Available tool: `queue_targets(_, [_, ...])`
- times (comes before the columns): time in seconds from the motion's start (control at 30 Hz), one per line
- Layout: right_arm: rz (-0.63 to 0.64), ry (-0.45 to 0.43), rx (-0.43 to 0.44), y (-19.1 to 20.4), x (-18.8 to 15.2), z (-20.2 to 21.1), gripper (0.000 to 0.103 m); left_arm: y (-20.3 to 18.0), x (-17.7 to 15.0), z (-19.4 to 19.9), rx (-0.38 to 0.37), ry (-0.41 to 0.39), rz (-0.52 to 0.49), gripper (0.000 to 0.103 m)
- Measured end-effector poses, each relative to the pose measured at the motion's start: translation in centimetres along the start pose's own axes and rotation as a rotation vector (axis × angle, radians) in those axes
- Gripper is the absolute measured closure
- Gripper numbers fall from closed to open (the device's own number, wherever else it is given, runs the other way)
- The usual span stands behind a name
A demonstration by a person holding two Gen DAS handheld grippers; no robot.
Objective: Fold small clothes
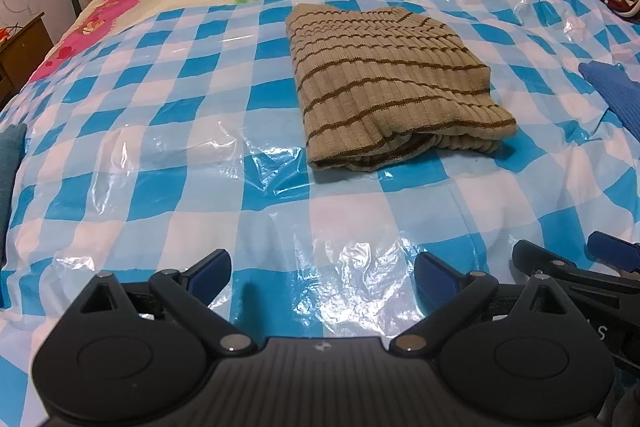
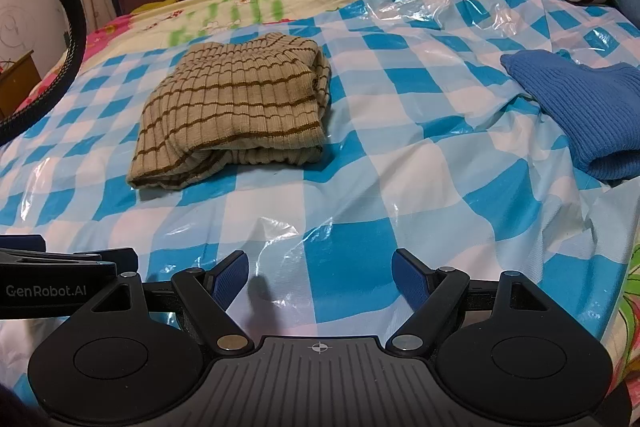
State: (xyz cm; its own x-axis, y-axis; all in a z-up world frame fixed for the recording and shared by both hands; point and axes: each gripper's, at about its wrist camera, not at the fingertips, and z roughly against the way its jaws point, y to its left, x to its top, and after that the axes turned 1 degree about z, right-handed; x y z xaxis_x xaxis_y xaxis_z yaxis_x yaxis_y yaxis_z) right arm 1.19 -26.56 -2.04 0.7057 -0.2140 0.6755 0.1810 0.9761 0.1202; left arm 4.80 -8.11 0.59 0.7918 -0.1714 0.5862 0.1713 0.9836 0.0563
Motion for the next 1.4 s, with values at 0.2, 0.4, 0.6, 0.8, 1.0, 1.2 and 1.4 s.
queue_targets(0.2, [-0.009,0.014,0.002,0.0,0.0,0.3,0.023,0.5,-0.1,0.3,-0.022,-0.001,0.021,0.000])
queue_targets(0.4, [-0.016,0.025,-0.004,0.5,0.6,1.0,0.023,1.1,0.0,0.7,-0.039,-0.006,0.038,0.000])
queue_targets(0.6, [-0.023,0.051,-0.008,0.7,0.9,1.1,0.023,1.3,-0.3,0.6,-0.021,0.005,0.027,0.000])
queue_targets(0.8, [-0.009,0.058,-0.007,1.3,0.9,1.7,0.022,1.4,-0.5,0.5,-0.014,0.012,0.032,0.000])
queue_targets(1.0, [-0.005,0.070,-0.018,1.5,0.7,1.8,0.022,1.3,-0.8,0.7,0.004,0.012,0.014,0.001])
queue_targets(1.2, [0.008,0.064,-0.024,1.8,0.6,2.0,0.022,1.5,-1.0,0.8,0.001,0.014,0.019,0.001])
queue_targets(1.4, [0.017,0.066,-0.034,1.9,0.5,2.2,0.022,1.5,-1.1,1.1,0.003,0.019,0.019,0.001])
